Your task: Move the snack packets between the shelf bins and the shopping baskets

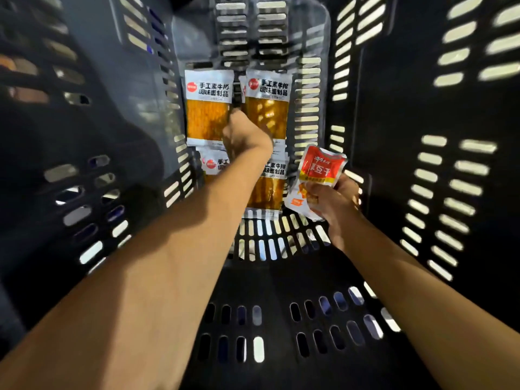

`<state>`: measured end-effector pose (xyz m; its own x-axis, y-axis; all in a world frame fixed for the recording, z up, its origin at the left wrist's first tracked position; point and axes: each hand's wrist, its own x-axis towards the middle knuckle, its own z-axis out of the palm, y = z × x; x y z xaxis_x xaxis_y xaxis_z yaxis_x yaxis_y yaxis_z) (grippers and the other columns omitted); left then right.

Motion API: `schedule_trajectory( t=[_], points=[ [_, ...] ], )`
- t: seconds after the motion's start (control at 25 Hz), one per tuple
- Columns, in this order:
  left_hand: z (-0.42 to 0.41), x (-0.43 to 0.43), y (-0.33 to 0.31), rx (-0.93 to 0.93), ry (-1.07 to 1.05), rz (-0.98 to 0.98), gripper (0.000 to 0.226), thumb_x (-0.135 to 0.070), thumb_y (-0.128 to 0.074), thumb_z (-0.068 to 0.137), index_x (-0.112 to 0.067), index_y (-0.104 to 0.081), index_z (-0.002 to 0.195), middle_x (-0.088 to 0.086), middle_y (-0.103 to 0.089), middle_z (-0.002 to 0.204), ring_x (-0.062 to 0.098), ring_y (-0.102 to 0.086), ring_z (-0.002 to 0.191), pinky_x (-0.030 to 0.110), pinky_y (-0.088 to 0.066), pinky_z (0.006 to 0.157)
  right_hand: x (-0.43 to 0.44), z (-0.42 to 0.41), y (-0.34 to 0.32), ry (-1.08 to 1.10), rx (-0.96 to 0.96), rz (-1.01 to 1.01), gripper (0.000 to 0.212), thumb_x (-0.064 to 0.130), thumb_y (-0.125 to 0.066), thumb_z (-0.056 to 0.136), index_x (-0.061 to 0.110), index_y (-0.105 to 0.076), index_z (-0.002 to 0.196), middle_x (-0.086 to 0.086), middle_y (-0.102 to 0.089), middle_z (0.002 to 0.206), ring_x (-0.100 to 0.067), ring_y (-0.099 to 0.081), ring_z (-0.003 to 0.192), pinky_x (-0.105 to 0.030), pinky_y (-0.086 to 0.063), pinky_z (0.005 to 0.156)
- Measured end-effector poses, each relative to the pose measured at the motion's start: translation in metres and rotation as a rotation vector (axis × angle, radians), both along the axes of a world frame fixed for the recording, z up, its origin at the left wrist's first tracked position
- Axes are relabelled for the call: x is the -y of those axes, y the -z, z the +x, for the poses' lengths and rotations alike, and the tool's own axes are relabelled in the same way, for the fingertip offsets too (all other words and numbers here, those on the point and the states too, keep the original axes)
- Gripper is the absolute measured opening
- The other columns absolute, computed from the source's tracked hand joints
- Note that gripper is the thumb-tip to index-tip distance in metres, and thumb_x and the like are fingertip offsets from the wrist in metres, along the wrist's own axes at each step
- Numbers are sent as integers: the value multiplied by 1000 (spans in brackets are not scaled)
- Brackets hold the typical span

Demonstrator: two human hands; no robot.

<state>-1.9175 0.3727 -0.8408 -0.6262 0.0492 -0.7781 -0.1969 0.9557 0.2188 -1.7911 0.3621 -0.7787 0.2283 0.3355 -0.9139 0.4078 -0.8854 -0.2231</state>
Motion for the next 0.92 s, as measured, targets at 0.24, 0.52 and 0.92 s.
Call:
schedule_trajectory(
  t=[0.24,0.52,0.92],
  points=[
    [0,29,-11,-123,56,63,40,-10,-54,93,-21,-52,131,6,-56,129,24,-53,116,30,-46,86,2,5,-3,-74,-75,36,16,2,-60,88,15,-57,96,4,-63,88,-6,-60,74,-15,-48,52],
    [7,65,-124,-1,382,201,39,-27,-52,96,-22,-48,134,-1,-56,132,20,-46,124,23,-33,86,-3,6,-81,-277,-110,25,18,5,-63,86,10,-61,103,-2,-64,94,-12,-59,83,-18,-40,59],
    [15,158,-418,-45,416,222,44,-33,-54,94,-20,-49,136,7,-62,125,26,-60,108,32,-45,90,-5,52,-352,-407,-349,81,24,-7,-61,82,1,-61,104,-12,-64,86,-17,-64,67,-26,-55,61]
  ],
)
